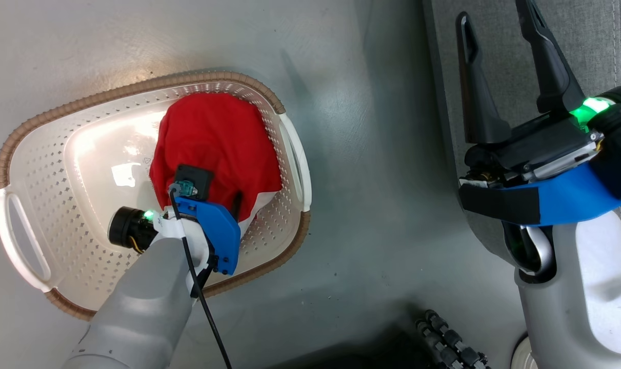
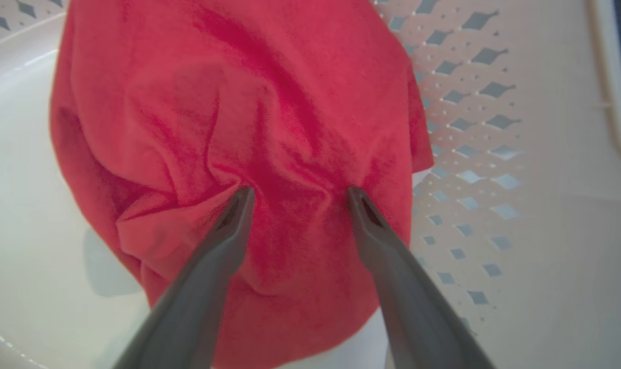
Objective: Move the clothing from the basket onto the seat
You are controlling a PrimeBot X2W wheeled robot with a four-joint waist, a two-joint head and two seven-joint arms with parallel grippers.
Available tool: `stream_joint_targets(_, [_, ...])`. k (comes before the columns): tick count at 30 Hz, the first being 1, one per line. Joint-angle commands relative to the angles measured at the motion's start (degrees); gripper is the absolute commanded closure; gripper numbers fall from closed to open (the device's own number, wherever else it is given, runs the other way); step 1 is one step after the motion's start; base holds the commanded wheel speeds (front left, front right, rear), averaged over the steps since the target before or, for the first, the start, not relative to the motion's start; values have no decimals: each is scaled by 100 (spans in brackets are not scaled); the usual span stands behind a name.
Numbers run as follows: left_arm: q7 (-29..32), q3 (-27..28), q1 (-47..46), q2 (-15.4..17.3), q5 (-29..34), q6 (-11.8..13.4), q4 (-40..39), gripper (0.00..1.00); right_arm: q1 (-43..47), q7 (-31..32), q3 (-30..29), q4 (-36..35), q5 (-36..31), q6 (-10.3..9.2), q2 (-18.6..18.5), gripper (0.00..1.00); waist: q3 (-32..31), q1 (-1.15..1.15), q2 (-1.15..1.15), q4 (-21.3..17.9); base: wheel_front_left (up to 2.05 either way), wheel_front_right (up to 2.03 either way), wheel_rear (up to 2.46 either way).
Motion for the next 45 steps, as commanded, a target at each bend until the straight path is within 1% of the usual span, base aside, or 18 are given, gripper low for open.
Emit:
stream_joint_targets(1, [44, -17, -87, 12, -30, -10, 33, 0, -42, -38, 12, 19, 17, 1, 7, 0, 9, -1, 0, -17, 0, 0, 0])
stream_joint_targets(7, [327, -2, -4, -62, -408, -11, 0, 0, -49, -95, -16, 35, 73, 1, 7, 0, 47, -1, 0, -64, 0, 0, 0])
stream_joint_targets(10, [625, -70, 93, -104, -664, -11, -134, 0, -31, -120, -18, 63, 91, 1, 7, 0, 60, -1, 0, -68, 0, 0, 0])
stream_joint_targets(13, [887, -180, 154, -47, -844, -11, -255, 0, -32, -124, 4, 84, 113, 1, 7, 0, 64, -1, 0, -69, 0, 0, 0])
stream_joint_targets(15, [991, -309, 138, 35, -827, -11, -248, 0, -44, -138, 6, 87, 134, 1, 7, 0, 70, -1, 0, -65, 0, 0, 0])
stream_joint_targets(20, [1073, -662, 39, 122, -621, -11, -149, 0, -77, -142, 9, 88, 134, 1, 7, 0, 79, -1, 0, -60, 0, 0, 0])
stream_joint_targets(24, [1174, -854, -12, 131, -526, -11, -20, 0, -83, -130, 17, 72, 136, 1, 6, 0, 76, -1, 0, -61, 0, 0, 0])
stream_joint_targets(25, [1198, -892, -28, 134, -500, -11, 5, 25, -82, -125, 19, 74, 134, 1, 6, 0, 73, -1, 0, -61, 0, 0, 0])
stream_joint_targets(26, [1204, -934, -47, 139, -474, -11, 17, 98, -79, -119, 18, 76, 131, 1, 6, 0, 70, -1, 0, -61, 0, 0, 0])
stream_joint_targets(27, [1214, -963, -51, 136, -498, -11, 18, 100, -76, -116, 14, 76, 127, 1, 6, 0, 67, -1, 0, -60, 0, 0, 0])
stream_joint_targets(31, [1261, -1034, -91, 123, -596, -11, 29, 100, -58, -123, 18, 82, 145, 1, 6, 0, 57, -1, 0, -73, 0, 0, 0])
stream_joint_targets(45, [1103, -1212, -123, 71, -792, -11, 101, 100, -81, -141, 38, 123, 136, 1, 7, 0, 13, -1, 0, -47, 0, 0, 0])
